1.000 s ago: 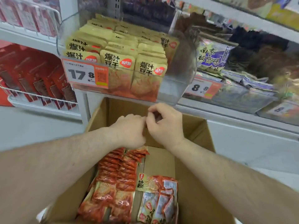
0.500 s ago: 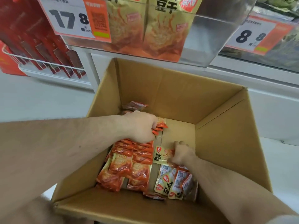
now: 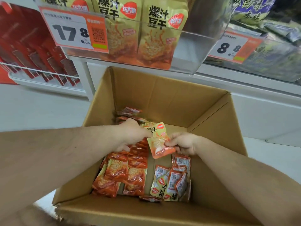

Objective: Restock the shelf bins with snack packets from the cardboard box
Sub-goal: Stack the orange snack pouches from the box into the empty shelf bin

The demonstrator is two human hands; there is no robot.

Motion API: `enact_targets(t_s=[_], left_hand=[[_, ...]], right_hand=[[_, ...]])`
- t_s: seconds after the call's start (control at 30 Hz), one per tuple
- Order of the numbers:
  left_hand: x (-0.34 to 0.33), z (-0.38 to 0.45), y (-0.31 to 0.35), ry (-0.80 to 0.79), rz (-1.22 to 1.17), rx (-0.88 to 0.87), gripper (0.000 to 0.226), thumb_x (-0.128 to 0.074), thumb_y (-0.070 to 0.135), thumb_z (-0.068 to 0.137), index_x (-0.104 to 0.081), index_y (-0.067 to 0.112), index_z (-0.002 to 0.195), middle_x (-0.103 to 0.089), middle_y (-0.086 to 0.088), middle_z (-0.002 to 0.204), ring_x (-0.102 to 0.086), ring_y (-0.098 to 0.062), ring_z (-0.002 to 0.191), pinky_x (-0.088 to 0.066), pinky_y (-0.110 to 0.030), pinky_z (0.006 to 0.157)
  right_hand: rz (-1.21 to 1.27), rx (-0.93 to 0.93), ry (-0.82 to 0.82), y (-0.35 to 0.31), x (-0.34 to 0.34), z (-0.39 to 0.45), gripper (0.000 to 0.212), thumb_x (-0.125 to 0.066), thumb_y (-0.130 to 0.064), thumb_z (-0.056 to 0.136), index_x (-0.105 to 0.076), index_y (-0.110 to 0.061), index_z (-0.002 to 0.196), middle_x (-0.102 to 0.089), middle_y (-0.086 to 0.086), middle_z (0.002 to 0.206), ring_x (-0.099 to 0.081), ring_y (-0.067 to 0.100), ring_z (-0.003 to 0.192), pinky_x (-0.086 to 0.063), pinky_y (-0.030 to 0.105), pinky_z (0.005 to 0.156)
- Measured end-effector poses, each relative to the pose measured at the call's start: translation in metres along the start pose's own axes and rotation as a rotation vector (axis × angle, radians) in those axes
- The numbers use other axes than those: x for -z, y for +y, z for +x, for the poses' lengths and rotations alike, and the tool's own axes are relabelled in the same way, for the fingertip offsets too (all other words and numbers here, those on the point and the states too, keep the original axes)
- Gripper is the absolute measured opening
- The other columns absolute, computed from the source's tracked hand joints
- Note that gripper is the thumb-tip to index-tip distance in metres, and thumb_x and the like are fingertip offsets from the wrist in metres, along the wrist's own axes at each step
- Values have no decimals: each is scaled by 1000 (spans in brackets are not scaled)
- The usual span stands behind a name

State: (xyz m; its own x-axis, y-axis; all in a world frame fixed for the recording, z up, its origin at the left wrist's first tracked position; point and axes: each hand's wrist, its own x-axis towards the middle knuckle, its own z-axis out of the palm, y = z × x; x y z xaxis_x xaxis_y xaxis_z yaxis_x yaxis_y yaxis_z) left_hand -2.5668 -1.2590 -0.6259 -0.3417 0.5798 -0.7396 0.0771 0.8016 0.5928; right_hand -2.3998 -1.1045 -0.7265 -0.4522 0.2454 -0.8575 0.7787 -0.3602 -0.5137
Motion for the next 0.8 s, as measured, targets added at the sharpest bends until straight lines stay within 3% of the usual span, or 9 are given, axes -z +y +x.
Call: enact_targets(t_s=[0.1, 0.23, 0.3, 0.4, 0.5, 0.57, 0.67, 0.73, 0.8], left_hand=[[-9, -2, -3, -71, -316, 63, 47, -75, 29, 86, -59, 11, 127, -66, -6, 122, -62, -29, 112, -52, -48, 93], [-10, 7, -8, 45, -430, 34, 32, -72, 2, 85, -62, 13, 114, -72, -10, 103, -70, -27, 92, -58, -49, 86], [-6, 7, -8, 64, -396, 14, 32, -71, -2, 85, -60, 16, 110, -71, -10, 103, -69, -28, 93, -57, -48, 87], [-1, 4, -8, 50, -367, -3, 32, -69, -3, 87, -58, 18, 108, -71, -9, 104, -69, -27, 94, -57, -44, 84], [-1, 4, -8, 43, -335, -21, 38, -70, -3, 86, -58, 20, 114, -71, -7, 107, -68, -27, 97, -57, -43, 81], [-1, 3, -8, 31, -324, -25, 43, -70, -3, 86, -58, 21, 119, -71, -6, 109, -67, -27, 99, -56, -40, 76], [2, 1, -9, 20, -303, -21, 43, -69, -2, 87, -58, 21, 121, -71, -5, 110, -66, -26, 100, -50, -35, 67], [3, -2, -9, 10, -291, -19, 41, -69, -2, 87, -58, 20, 119, -71, -6, 109, -66, -27, 100, -52, -37, 72], [4, -3, -10, 2, -283, -17, 39, -69, -2, 87, -58, 20, 117, -71, -6, 109, -66, -27, 101, -54, -39, 77]], right_hand=[[214, 163, -338, -2, -18, -16, 41, -88, -28, 63, -60, -14, 90, -63, 0, 67, -45, 4, 46, -35, 17, 47], [234, 176, -445, -2, -33, -18, 29, -87, -20, 68, -68, -19, 89, -60, 5, 81, -51, 10, 60, -46, 20, 54], [136, 101, -245, 7, -26, -12, 19, -68, -2, 83, -68, -16, 96, -66, 6, 88, -55, 11, 62, -49, 22, 56], [-588, -40, 133, 35, -15, 5, 27, -66, -1, 84, -67, -10, 109, -68, 8, 109, -65, 19, 86, -56, 31, 75], [-1015, -169, 112, 66, -18, 16, 31, -71, -10, 77, -68, -12, 108, -69, 6, 113, -65, 22, 102, -57, 35, 89], [-1105, -147, 156, 75, -22, 20, 23, -69, -13, 79, -70, -15, 102, -69, 1, 106, -65, 17, 99, -56, 32, 88], [-1143, -114, 238, 81, -27, 25, 11, -69, -15, 80, -61, -21, 80, -65, -2, 90, -62, 14, 84, -53, 25, 68], [-1116, -123, 261, 84, -30, 27, 18, -73, -15, 79, -61, -21, 91, -68, 0, 97, -65, 16, 87, -53, 26, 65], [-1135, -110, 241, 87, -31, 29, 26, -73, -14, 80, -61, -20, 102, -67, 3, 106, -66, 19, 96, -58, 31, 77]])
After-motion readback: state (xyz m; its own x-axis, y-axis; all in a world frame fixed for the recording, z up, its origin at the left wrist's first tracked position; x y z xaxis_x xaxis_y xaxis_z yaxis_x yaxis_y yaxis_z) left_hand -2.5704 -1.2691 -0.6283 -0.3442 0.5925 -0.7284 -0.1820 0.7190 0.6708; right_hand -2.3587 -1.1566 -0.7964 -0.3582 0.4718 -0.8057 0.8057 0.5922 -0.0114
